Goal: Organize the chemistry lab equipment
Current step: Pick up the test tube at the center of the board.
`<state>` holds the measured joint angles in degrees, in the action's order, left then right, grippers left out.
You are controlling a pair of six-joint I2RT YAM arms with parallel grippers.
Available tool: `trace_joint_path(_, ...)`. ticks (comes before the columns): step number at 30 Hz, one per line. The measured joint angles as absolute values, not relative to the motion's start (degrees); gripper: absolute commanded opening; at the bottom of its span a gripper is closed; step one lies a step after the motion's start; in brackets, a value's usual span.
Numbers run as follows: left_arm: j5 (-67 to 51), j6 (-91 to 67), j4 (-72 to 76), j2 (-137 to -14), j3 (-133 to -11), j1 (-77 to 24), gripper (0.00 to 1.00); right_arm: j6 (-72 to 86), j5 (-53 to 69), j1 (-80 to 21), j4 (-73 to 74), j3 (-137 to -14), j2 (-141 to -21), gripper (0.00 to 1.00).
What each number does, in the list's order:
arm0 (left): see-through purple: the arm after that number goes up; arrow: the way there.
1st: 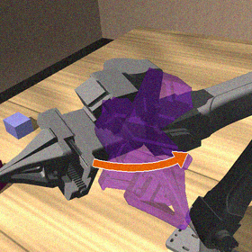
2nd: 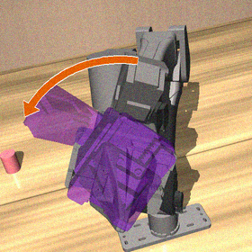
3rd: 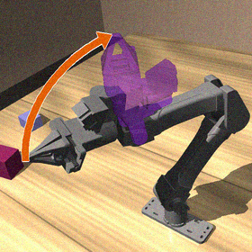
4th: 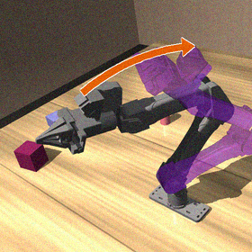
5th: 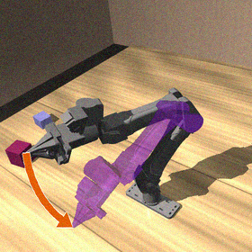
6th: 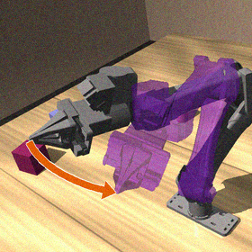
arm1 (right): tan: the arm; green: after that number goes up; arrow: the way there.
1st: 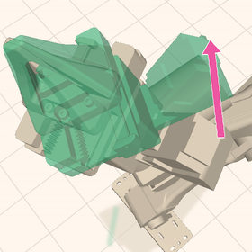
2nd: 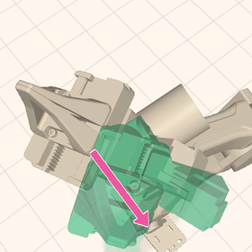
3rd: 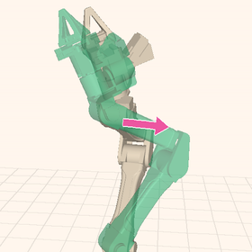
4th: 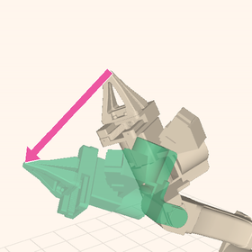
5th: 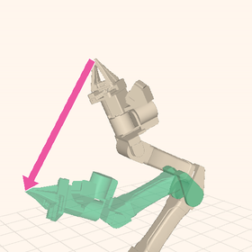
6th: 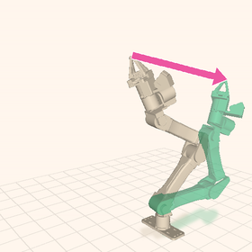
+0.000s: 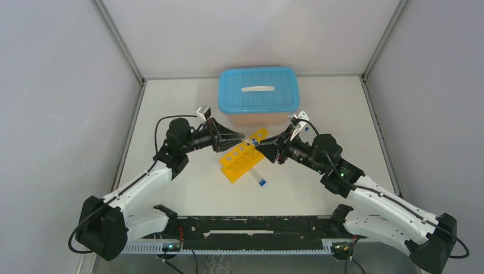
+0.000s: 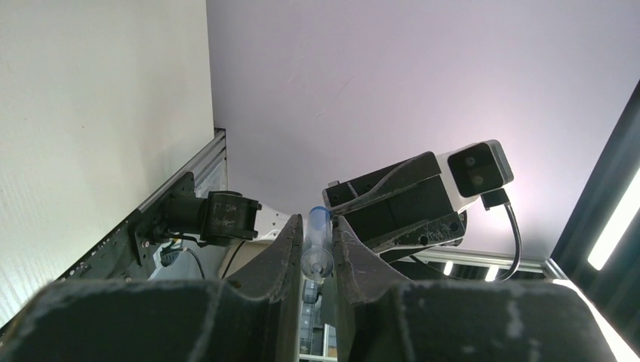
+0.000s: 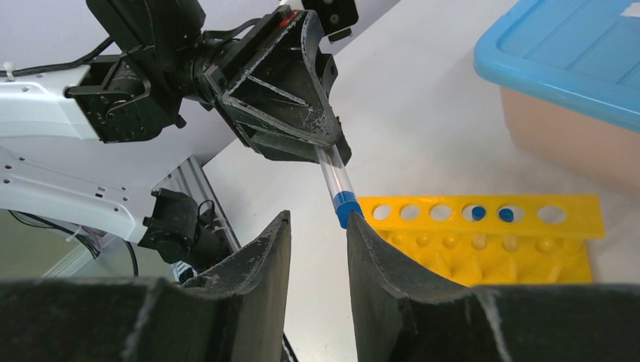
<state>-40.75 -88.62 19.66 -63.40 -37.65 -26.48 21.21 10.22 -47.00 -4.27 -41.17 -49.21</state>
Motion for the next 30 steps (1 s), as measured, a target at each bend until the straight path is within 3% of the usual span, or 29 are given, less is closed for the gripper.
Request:
trace_joint_path(5, -40.9, -88.6, 19.8, -63.4, -37.6, -26.5, 0.20, 21.3, 10.2, -46.9, -4.0, -41.2, -48.0, 0.51)
trace_joint_path(30, -42.7, -89.1, 20.5, -63.4, -37.6, -26.5, 0.20, 22.7, 12.2, -45.8, -7.0, -39.4, -51.0, 0.52)
